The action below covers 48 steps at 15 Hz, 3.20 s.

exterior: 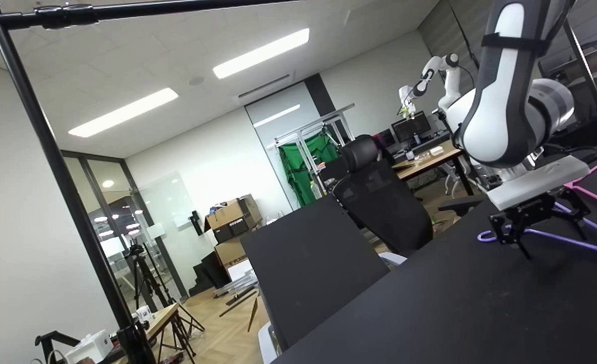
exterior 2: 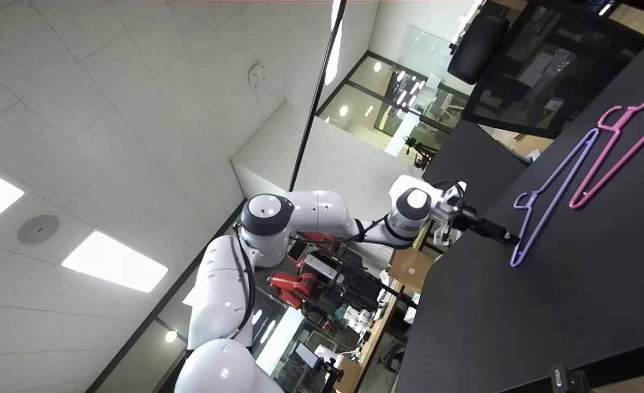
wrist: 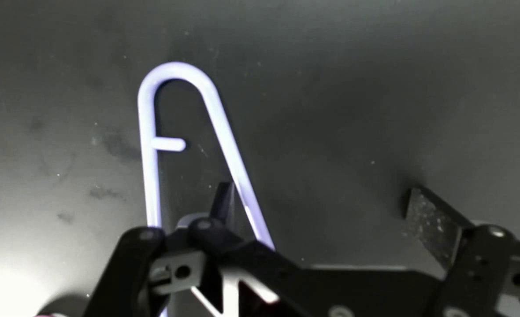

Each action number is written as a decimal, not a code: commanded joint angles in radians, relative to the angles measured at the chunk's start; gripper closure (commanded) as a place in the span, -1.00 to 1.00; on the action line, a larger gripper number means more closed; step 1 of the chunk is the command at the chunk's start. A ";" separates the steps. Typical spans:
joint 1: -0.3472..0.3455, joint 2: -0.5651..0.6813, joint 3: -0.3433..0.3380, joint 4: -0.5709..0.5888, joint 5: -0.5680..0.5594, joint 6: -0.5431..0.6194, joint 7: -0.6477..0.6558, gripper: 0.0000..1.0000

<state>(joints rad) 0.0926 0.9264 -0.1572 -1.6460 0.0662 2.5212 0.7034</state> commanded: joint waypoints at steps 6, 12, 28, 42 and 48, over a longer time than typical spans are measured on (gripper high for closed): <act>-0.005 0.026 -0.019 0.047 0.023 -0.047 0.009 -0.21; -0.021 0.011 -0.017 0.039 0.028 -0.072 -0.001 0.64; -0.061 -0.562 0.217 -0.330 0.116 -0.304 -0.610 0.92; -0.060 -1.306 0.119 -0.700 0.250 -0.211 -0.787 0.92; 0.019 -1.349 -0.126 -0.724 0.638 -0.266 -1.293 0.92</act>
<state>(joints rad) 0.0604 -0.4128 -0.1841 -2.3626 0.5673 2.2945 -0.3989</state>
